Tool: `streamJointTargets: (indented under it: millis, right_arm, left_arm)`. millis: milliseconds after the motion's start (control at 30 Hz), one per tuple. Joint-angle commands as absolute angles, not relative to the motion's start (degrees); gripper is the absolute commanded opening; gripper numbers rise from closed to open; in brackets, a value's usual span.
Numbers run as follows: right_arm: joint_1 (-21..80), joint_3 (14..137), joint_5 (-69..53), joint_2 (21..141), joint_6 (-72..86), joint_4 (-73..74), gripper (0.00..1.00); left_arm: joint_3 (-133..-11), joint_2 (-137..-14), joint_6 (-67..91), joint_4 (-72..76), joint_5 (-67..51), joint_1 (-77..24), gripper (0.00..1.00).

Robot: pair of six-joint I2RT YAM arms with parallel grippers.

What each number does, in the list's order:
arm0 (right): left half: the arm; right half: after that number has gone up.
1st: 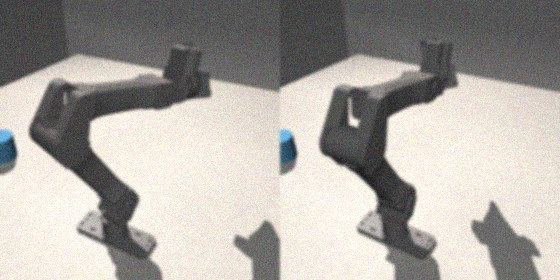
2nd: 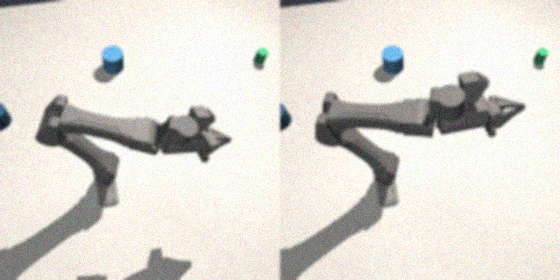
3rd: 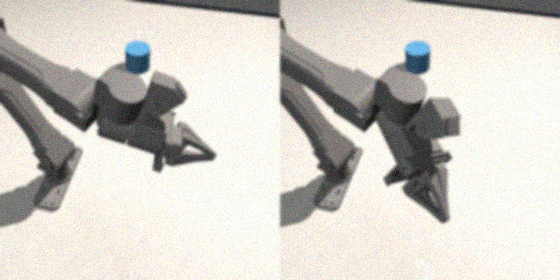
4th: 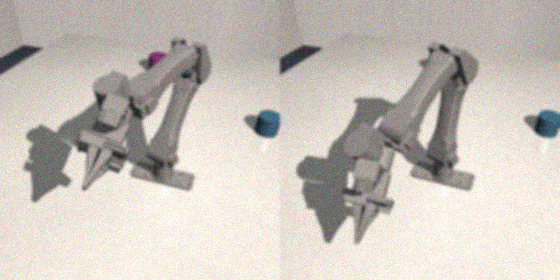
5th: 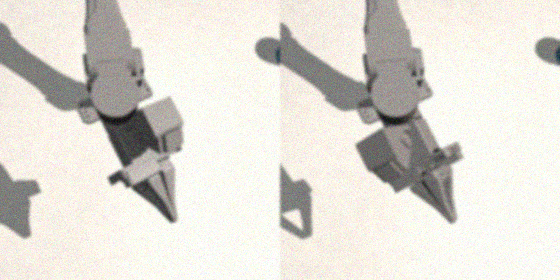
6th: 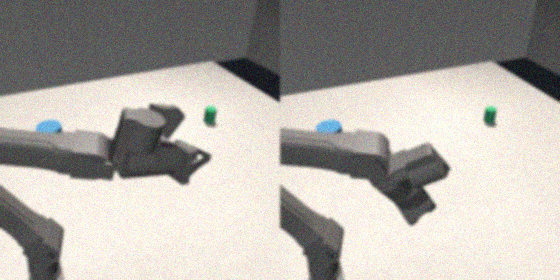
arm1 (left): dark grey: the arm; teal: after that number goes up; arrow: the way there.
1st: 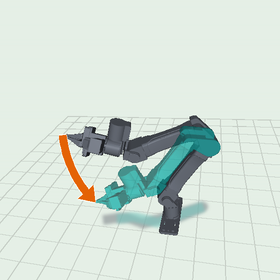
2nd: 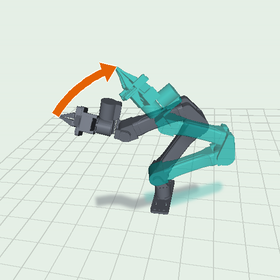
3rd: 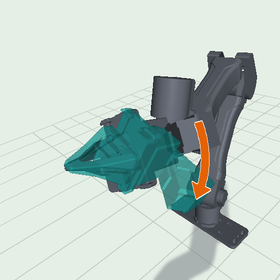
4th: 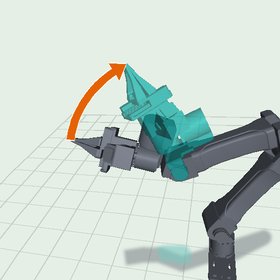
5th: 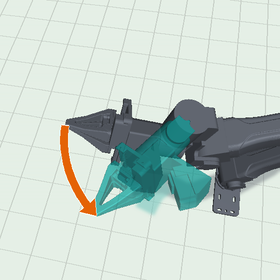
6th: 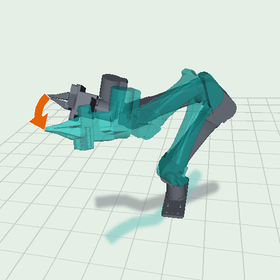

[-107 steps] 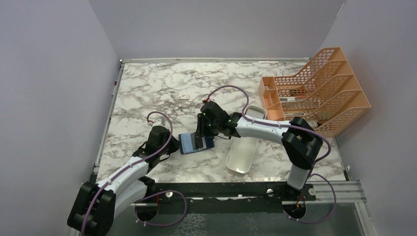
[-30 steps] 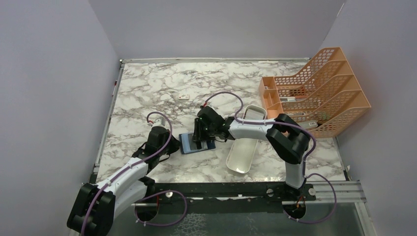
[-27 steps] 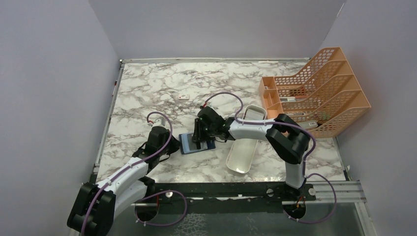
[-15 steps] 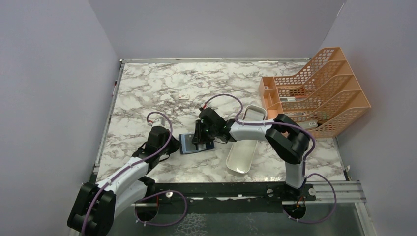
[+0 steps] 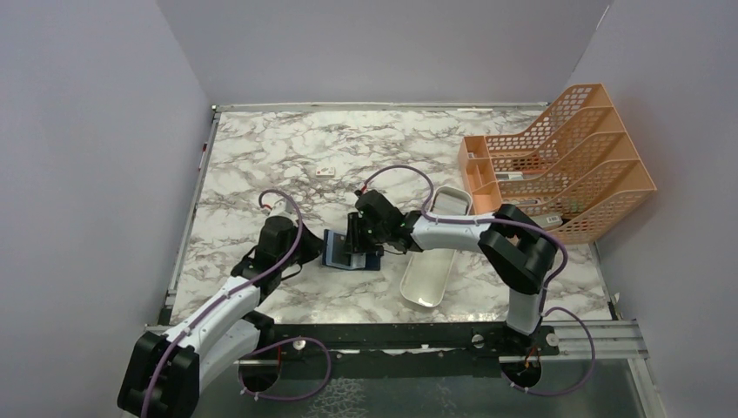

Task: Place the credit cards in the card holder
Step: Insert the credit card into the card holder, then turn over the card slot in the card holder.

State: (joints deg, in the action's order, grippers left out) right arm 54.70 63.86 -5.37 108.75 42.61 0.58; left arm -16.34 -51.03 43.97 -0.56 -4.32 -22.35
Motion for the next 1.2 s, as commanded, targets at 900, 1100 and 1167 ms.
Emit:
streamJointTargets:
  millis: [900, 1100, 1167]
  right_arm:
    - [52.8, 58.6, 0.4, 107.7, 38.8, 3.4, 0.17]
    - [52.7, 58.4, 0.0, 107.7, 38.9, 2.8, 0.17]
    - [52.7, 58.2, -0.1, 107.7, 38.8, 2.6, 0.17]
  left_arm:
    - [-16.2, -55.7, 42.3, 6.2, -13.3, -22.0, 0.66]
    - [-14.0, -57.7, 44.4, 13.7, -18.9, -21.9, 0.49]
    - [-13.9, -58.5, 44.6, 15.5, -20.3, -22.0, 0.42]
